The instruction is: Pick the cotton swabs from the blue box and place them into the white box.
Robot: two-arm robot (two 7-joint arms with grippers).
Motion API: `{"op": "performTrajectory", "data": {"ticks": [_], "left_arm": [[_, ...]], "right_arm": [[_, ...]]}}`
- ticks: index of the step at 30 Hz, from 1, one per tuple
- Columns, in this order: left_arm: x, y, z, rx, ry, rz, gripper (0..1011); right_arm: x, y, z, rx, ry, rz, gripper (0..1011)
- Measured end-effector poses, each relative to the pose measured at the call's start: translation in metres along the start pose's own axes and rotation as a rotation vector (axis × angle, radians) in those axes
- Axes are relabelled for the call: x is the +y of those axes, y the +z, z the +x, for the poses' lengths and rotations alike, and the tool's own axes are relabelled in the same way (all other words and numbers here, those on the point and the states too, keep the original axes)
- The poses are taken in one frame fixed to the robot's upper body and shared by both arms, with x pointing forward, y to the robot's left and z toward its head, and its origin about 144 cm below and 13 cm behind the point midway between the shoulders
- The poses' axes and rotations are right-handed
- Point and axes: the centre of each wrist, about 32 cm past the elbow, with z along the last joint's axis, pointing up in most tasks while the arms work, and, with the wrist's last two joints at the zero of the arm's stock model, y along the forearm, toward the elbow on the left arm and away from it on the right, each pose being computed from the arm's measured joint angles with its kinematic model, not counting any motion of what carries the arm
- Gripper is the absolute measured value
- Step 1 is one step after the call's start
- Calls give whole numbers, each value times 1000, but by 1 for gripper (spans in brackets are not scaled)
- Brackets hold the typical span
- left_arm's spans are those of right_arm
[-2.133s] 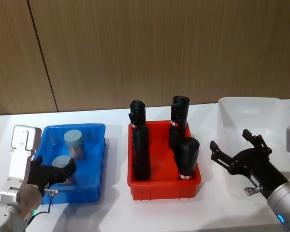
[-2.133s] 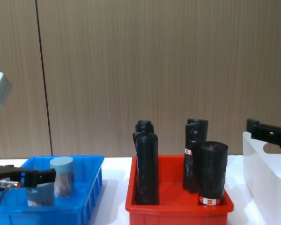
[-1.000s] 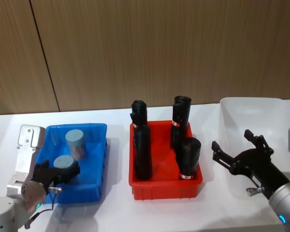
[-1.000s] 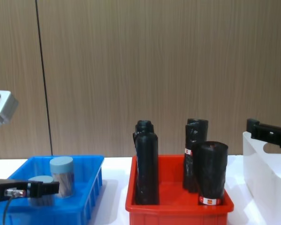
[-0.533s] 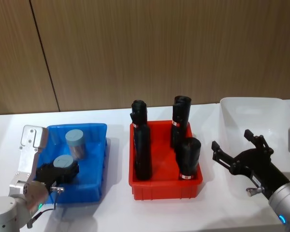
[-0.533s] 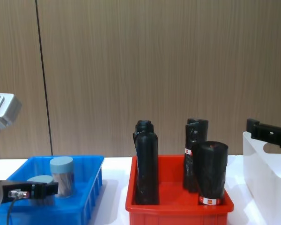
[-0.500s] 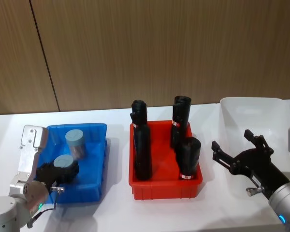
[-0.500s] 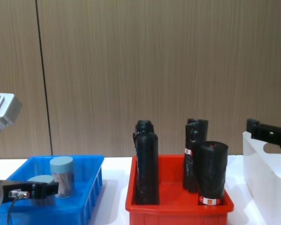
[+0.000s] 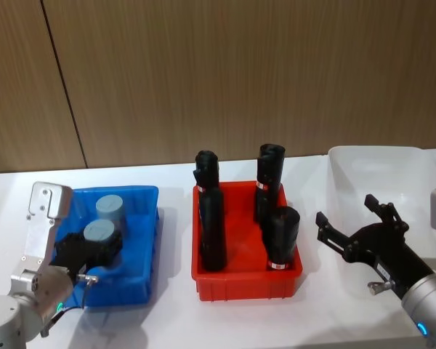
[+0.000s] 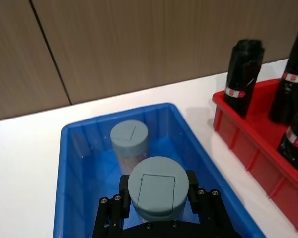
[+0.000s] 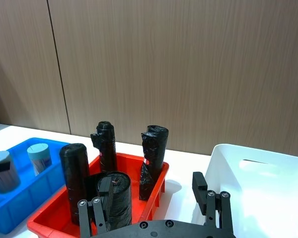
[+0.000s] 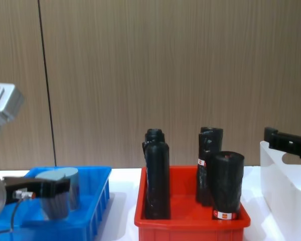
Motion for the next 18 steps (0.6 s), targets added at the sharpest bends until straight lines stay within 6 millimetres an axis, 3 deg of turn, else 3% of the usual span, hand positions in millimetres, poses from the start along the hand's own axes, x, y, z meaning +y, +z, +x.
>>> {"op": "performTrajectory", "data": {"ticks": [18], "left_arm": [[20,31,-1,-86,-197,-168,664]], "right_arm": [[0,0,0,0,0,0,1002]]}}
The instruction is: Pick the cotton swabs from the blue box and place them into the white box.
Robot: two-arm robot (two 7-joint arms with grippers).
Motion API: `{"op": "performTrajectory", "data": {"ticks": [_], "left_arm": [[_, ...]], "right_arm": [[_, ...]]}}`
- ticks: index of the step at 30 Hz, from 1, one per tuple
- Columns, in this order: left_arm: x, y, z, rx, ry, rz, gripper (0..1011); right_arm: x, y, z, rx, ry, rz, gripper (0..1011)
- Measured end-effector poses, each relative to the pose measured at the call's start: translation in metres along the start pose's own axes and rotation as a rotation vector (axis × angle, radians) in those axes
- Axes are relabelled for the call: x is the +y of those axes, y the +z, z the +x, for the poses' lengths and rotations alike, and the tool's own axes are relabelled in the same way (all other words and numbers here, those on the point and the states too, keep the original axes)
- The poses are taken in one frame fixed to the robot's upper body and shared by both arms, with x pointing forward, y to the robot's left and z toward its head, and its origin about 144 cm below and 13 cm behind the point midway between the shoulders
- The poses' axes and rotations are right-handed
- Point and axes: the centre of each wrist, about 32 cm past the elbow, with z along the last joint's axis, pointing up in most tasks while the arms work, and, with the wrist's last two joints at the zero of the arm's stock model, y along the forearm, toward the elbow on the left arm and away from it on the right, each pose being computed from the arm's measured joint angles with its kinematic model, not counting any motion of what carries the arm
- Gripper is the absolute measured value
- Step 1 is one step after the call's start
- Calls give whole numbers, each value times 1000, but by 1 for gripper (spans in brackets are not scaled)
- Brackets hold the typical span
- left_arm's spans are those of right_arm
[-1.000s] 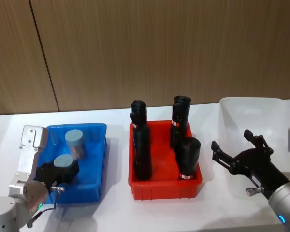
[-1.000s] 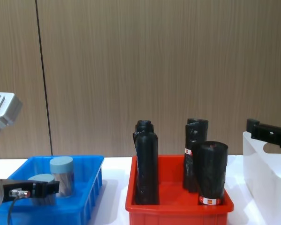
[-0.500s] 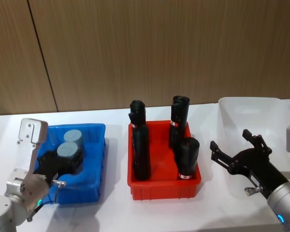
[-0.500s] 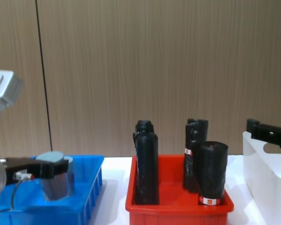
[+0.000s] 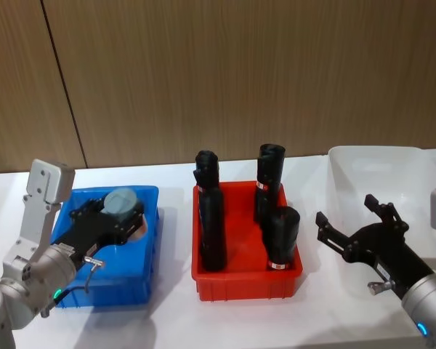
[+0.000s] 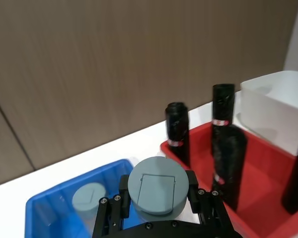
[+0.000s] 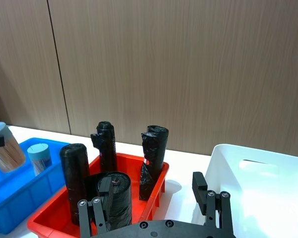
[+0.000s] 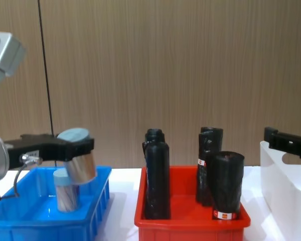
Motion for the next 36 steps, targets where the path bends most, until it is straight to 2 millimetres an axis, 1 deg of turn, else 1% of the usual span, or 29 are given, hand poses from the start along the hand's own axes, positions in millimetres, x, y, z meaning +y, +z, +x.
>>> {"op": "performTrajectory", "data": {"ticks": [9,19,36], "left_arm": [[6,12,2,-25,-149,-50,664],[8,17,3,-34,-291,-70,664],[2,22,4,-32,-569,-70,664]], "right_arm": [[0,0,0,0,0,0,1002],[0,0,0,0,0,0,1001],[0,0,0,0,0,0,1002]]}}
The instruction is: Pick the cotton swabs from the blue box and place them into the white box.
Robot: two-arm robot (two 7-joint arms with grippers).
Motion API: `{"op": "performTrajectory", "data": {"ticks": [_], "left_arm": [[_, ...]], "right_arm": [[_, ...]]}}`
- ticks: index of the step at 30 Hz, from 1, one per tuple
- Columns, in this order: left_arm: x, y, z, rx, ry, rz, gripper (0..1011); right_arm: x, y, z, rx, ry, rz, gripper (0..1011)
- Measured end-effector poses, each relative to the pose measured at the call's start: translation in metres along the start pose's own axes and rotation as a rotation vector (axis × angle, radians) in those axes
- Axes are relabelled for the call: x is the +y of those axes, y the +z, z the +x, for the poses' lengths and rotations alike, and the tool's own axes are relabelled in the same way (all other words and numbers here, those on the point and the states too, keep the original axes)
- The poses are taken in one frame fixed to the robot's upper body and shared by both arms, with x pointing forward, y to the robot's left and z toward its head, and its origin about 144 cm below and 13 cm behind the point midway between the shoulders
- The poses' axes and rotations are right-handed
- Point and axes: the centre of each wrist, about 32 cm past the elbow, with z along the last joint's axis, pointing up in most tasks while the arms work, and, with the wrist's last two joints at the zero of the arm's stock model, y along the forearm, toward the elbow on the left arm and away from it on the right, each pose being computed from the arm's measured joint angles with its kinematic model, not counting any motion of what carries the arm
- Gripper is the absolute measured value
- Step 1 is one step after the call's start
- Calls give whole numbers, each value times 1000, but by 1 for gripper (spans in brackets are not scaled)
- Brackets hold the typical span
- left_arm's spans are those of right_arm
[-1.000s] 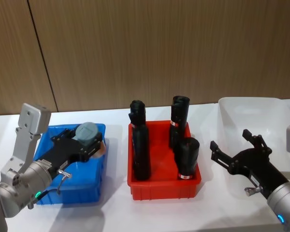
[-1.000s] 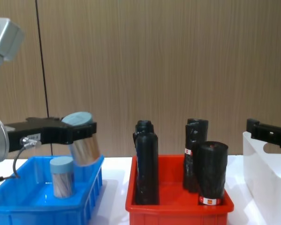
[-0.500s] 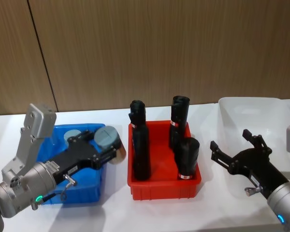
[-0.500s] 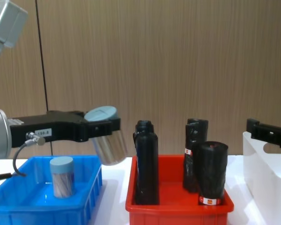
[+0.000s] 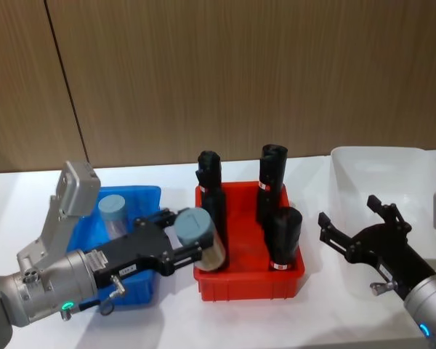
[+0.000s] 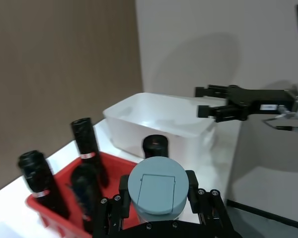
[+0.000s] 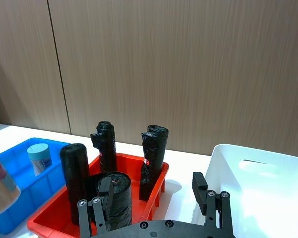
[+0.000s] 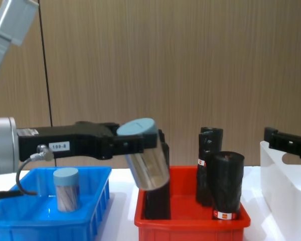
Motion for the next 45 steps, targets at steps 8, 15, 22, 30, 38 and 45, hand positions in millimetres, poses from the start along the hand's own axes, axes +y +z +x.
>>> {"op": "performTrajectory", "data": {"ticks": [8,15,22,30,38,45], "left_arm": [[-6,1,5,13,-116,12,664],[-9,1,9,25,-159,20,664],[-11,2,11,33,-183,25,664],[-12,2,13,38,-198,27,664],[-12,2,13,40,-205,28,664],[-13,2,14,41,-209,28,664]], "right_arm": [[0,0,0,0,0,0,1002],[0,0,0,0,0,0,1002],[0,0,0,0,0,0,1002],[0,0,1,1,11,0,1002],[0,3,6,6,64,-6,1002],[1,7,14,10,142,-20,1002]]}}
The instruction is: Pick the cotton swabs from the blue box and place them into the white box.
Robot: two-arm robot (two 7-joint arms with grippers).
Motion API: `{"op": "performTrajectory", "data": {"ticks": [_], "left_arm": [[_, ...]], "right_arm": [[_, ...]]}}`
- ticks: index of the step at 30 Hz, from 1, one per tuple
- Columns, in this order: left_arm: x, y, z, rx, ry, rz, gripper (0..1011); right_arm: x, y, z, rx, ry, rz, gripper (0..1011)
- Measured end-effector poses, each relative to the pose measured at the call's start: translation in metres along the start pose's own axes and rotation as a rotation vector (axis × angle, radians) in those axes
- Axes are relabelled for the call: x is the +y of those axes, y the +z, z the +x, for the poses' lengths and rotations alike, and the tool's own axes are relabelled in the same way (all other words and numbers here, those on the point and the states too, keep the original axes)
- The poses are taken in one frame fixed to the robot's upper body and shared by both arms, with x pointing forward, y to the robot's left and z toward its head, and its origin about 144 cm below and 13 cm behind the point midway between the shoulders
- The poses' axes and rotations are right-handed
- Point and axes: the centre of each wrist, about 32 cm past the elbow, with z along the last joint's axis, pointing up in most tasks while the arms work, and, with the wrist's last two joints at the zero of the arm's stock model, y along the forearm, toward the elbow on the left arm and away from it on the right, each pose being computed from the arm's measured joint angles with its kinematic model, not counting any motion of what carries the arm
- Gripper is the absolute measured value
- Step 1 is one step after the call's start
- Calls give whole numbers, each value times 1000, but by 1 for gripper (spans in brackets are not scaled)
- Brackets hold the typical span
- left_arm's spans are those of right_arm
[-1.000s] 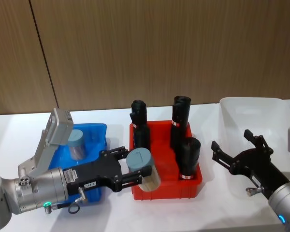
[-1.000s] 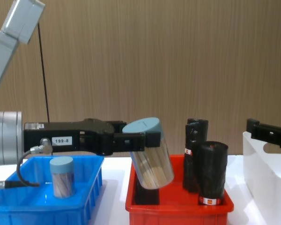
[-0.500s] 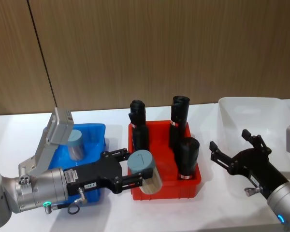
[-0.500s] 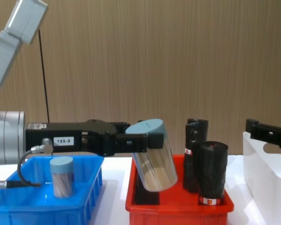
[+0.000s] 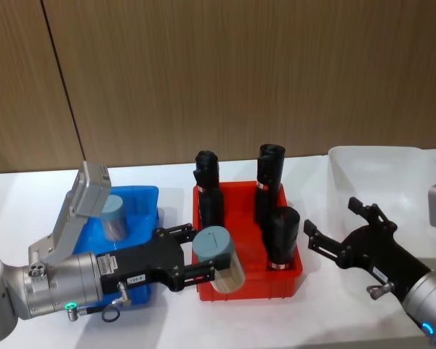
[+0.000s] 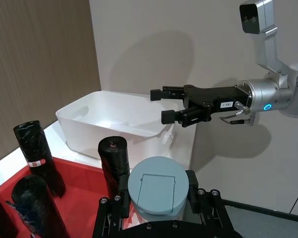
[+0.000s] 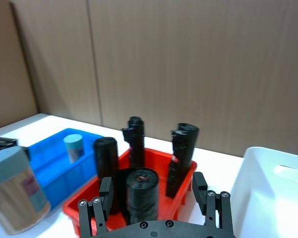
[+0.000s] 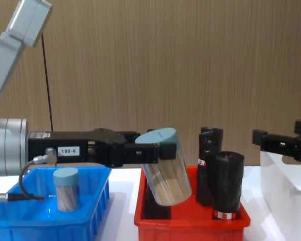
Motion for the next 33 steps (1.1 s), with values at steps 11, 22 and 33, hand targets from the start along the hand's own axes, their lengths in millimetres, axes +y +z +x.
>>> {"op": "performTrajectory", "data": {"ticks": [11,22,33], "left_arm": [[0,0,0,1,-3,1,664],[0,0,0,1,-4,1,664],[0,0,0,1,-4,1,664]], "right_arm": [[2,7,14,3,152,-39,1002],[11,13,26,-1,328,-90,1002],[27,10,24,-6,455,-133,1002]]}}
